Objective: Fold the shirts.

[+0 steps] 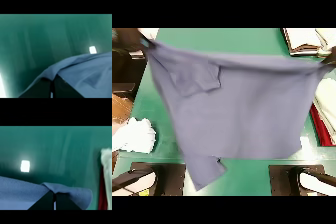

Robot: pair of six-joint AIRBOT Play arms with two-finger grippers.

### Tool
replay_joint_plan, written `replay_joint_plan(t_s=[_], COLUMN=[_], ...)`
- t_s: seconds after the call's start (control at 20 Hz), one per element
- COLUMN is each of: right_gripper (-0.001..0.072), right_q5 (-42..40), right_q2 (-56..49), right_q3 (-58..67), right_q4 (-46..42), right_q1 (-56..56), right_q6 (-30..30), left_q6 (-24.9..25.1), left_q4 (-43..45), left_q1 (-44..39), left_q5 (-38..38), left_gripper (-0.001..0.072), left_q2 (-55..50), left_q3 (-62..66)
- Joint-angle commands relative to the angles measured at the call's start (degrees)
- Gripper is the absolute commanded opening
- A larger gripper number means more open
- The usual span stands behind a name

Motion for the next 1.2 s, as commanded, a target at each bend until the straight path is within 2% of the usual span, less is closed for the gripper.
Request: replay_joint_plan(t_s=[0.0,0.2,0.4,0.55,0.6,0.75,0.95,1.1,1.15], right_gripper=[0.0016,0.0016,0.0017,0.0017,0.0017,0.0017,0.0017,0.0022,0.0137], right_q5=[-0.17,-7.8,-8.0,-4.48,-3.23,-4.61,-10.69,-13.4,-13.0], right_q2=[-12.2,-22.34,-27.98,-28.33,-27.85,-24.3,-18.95,-17.25,-17.27], right_q3=[-3.69,-1.66,8.17,10.6,9.14,-0.98,-13.9,-17.73,-17.79], right_q4=[-3.58,-3.13,-2.97,-3.13,-3.15,-3.13,-0.61,2.73,4.0], right_q1=[3.06,0.92,-0.72,-0.72,-0.68,-0.52,-0.31,-0.31,-0.31], right_q6=[0.81,0.63,0.66,-0.92,-0.98,-0.9,-0.87,-0.87,-0.9], left_q6=[2.56,4.0,4.0,6.14,7.89,8.52,8.48,6.69,6.34], left_q4=[-0.17,-0.17,-0.2,-0.15,-0.15,-0.22,-2.14,-2.99,-3.15], left_q1=[0.04,0.04,0.04,0.04,0.02,0.02,0.02,0.02,0.02], left_q5=[4.04,15.72,23.96,18.23,14.88,9.29,10.03,10.73,10.73], left_gripper=[0.002,0.002,0.0019,0.0021,0.0021,0.0021,0.002,0.0034,0.0336], left_q2=[-11.69,-21.59,-22.82,-22.82,-22.82,-22.82,-22.82,-22.82,-22.75], left_q3=[-8.26,-8.44,-8.26,-8.28,-8.57,-11.45,-19.08,-21.79,-21.73])
